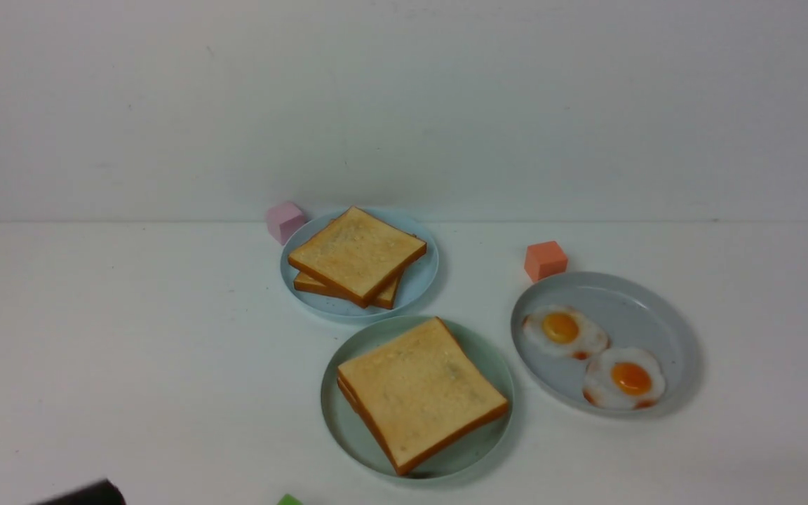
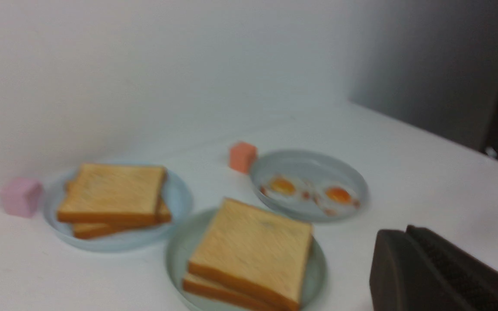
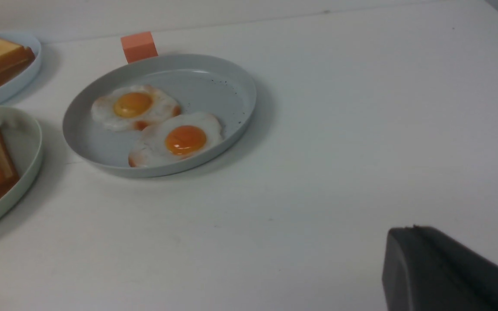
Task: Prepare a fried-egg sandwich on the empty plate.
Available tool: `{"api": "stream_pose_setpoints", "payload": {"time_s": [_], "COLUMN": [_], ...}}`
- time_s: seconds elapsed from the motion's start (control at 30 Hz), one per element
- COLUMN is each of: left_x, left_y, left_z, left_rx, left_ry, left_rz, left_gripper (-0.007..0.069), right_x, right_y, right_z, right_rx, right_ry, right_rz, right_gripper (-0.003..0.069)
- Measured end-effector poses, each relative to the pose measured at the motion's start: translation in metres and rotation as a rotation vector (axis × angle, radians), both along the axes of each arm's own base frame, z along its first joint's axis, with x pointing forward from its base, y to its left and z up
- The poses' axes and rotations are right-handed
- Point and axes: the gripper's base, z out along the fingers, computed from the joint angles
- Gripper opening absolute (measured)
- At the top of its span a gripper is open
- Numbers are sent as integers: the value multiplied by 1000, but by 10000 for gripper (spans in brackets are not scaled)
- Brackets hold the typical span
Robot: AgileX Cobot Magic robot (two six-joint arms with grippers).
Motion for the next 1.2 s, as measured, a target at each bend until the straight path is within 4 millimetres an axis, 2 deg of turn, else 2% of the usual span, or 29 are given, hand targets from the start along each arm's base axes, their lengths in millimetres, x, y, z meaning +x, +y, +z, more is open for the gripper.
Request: {"api": "stream_pose_setpoints", "payload": {"time_s": [0.13, 0.23, 0.27, 0.37, 0.43, 0.47, 0.57, 0.77, 1.2], "left_x": [2, 0, -1, -5, -3, -1, 0, 1, 1], "left_y": [18, 30, 31, 39, 41, 41, 40, 38, 38], "left_z": [6, 1, 0, -23, -52, -68, -85, -84, -84], "left_rx": [-78, -86, -82, -33, 10, 16, -22, -83, -90], "left_ry": [-54, -15, -4, 140, 284, 340, 400, 403, 402], "left_rz": [249, 454, 466, 626, 683, 692, 680, 666, 665], "left_gripper": [22, 18, 15, -13, -13, -13, -13, -13, -13], "right_x": [0, 0, 0, 0, 0, 0, 0, 0, 0], "right_y": [0, 0, 0, 0, 0, 0, 0, 0, 0], "right_z": [0, 0, 0, 0, 0, 0, 0, 0, 0], "right_rx": [0, 0, 0, 0, 0, 0, 0, 0, 0], "right_ry": [0, -1, -1, -1, -1, -1, -1, -1, -1], "right_rz": [0, 0, 0, 0, 0, 0, -1, -2, -2], "right_gripper": [3, 3, 3, 3, 4, 6, 7, 11, 22]}}
